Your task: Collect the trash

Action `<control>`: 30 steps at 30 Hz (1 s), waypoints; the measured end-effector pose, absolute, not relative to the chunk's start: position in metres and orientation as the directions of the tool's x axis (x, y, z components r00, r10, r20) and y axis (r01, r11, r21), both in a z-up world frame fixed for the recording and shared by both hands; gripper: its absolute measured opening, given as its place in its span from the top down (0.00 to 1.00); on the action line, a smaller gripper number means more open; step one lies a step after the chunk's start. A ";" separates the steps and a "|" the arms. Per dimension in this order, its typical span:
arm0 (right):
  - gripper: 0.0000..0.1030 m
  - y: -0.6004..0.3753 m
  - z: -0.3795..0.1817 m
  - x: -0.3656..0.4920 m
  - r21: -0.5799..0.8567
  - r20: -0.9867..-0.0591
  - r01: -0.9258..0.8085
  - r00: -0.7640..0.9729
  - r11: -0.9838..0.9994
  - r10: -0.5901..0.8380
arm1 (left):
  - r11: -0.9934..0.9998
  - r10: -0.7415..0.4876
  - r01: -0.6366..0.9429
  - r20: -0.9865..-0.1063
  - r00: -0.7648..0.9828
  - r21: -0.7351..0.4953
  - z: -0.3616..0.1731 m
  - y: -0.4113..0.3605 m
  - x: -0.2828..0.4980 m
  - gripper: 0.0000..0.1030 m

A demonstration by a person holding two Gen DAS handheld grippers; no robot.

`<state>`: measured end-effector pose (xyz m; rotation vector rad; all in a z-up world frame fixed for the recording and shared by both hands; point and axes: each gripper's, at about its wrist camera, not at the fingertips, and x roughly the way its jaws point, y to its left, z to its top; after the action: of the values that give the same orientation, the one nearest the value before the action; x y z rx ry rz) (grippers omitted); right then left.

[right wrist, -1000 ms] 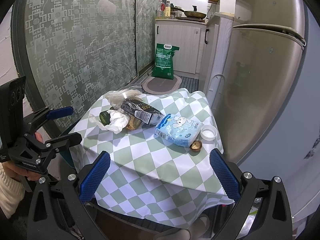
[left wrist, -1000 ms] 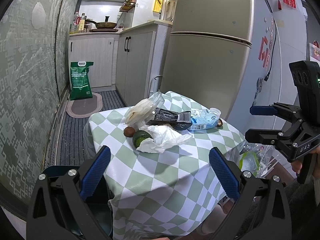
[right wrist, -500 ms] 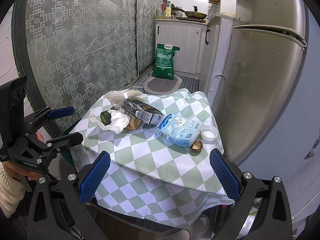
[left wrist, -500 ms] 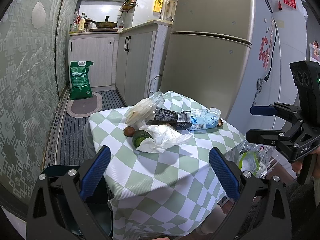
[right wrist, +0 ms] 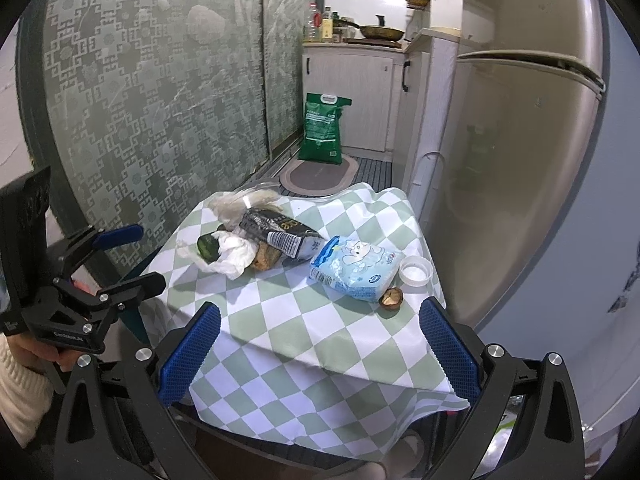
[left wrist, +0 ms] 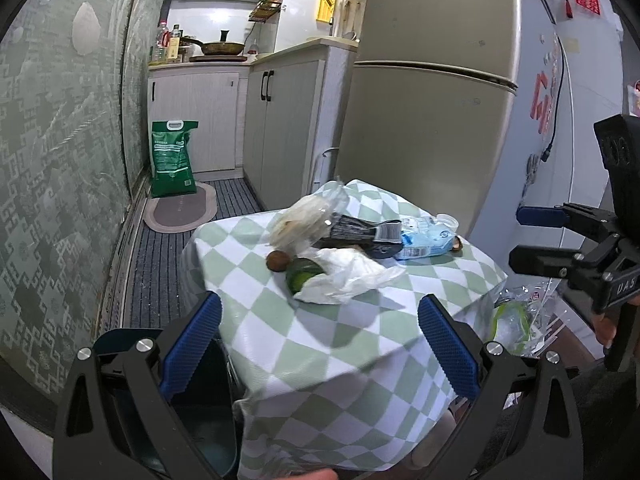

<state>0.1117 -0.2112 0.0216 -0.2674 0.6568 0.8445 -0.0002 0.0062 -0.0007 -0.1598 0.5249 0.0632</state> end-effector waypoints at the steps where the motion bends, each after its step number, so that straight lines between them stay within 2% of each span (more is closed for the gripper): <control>1: 0.03 -0.211 0.022 0.113 0.046 -0.632 -0.761 0.480 0.647 0.609 | 0.984 0.008 -0.096 -0.504 0.864 -0.150 -0.002 0.009 0.000 0.03; 5: 0.03 -0.211 0.027 0.112 0.080 -0.615 -0.774 0.457 0.628 0.643 | 0.982 0.001 -0.096 -0.502 0.865 -0.163 -0.004 0.017 -0.002 0.04; 9: 0.05 -0.206 0.030 0.107 0.081 -0.607 -0.797 0.436 0.598 0.664 | 0.982 -0.020 -0.079 -0.512 0.859 -0.172 -0.005 0.017 0.000 0.23; 12: 0.15 -0.205 0.027 0.107 0.088 -0.619 -0.802 0.420 0.590 0.663 | 0.988 -0.039 -0.043 -0.520 0.853 -0.145 -0.005 0.011 0.006 0.31; 13: 0.17 -0.206 0.026 0.108 0.094 -0.625 -0.800 0.416 0.592 0.660 | 0.991 -0.037 -0.036 -0.520 0.853 -0.130 -0.003 0.009 0.008 0.33; 20: 0.18 -0.217 0.025 0.117 0.140 -0.624 -0.785 0.404 0.604 0.669 | 0.999 -0.041 0.034 -0.557 0.830 -0.023 -0.005 -0.002 0.034 0.35; 22: 0.18 -0.218 0.024 0.118 0.144 -0.625 -0.781 0.405 0.608 0.668 | 0.998 -0.055 0.051 -0.581 0.812 -0.024 -0.012 -0.006 0.040 0.45; 24: 0.18 -0.220 0.024 0.121 0.143 -0.626 -0.776 0.410 0.615 0.663 | 0.998 -0.061 0.062 -0.596 0.801 -0.019 -0.017 -0.010 0.044 0.49; 27: 0.18 -0.223 0.023 0.127 0.146 -0.629 -0.763 0.419 0.630 0.654 | 0.997 -0.067 0.073 -0.610 0.789 -0.015 -0.021 -0.013 0.047 0.66; 29: 0.18 -0.224 0.020 0.132 0.143 -0.638 -0.754 0.425 0.641 0.642 | 0.997 -0.069 0.070 -0.613 0.787 -0.021 -0.023 -0.013 0.048 0.73; 30: 0.18 -0.223 0.017 0.135 0.140 -0.643 -0.751 0.426 0.645 0.636 | 0.997 -0.069 0.067 -0.613 0.787 -0.026 -0.024 -0.012 0.048 0.80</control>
<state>0.1346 -0.2230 0.0171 -0.1785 0.7216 0.8729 0.0485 -0.0124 -0.0238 -0.0025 0.6611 -0.0732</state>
